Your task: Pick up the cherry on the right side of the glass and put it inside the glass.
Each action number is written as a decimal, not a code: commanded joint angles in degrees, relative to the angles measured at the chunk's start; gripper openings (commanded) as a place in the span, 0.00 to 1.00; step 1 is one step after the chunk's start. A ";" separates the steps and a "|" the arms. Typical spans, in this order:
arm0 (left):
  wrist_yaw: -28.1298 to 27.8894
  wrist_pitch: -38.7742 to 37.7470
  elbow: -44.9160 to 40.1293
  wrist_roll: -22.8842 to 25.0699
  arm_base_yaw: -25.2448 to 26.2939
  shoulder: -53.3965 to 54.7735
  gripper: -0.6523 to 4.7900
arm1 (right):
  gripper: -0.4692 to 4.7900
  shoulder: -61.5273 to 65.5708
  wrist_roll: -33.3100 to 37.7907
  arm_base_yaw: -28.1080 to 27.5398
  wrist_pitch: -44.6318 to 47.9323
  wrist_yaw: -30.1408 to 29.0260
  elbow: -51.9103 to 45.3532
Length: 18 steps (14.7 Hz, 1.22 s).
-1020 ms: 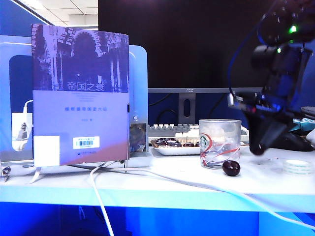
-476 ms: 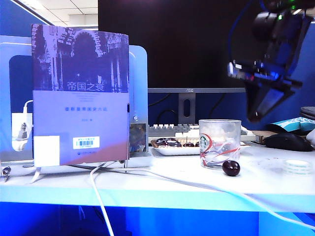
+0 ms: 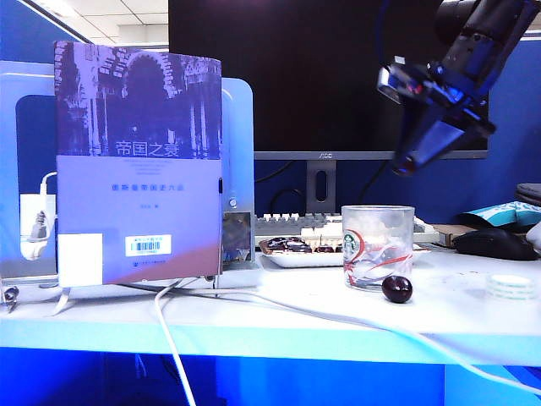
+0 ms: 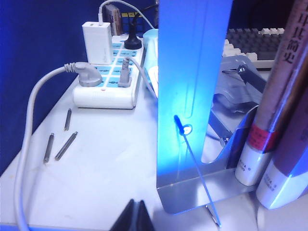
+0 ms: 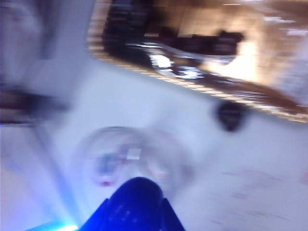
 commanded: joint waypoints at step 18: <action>0.22 -0.68 -0.04 0.26 0.04 -0.17 0.11 | 0.57 4.33 -1.46 3.10 -1.81 -2.89 0.15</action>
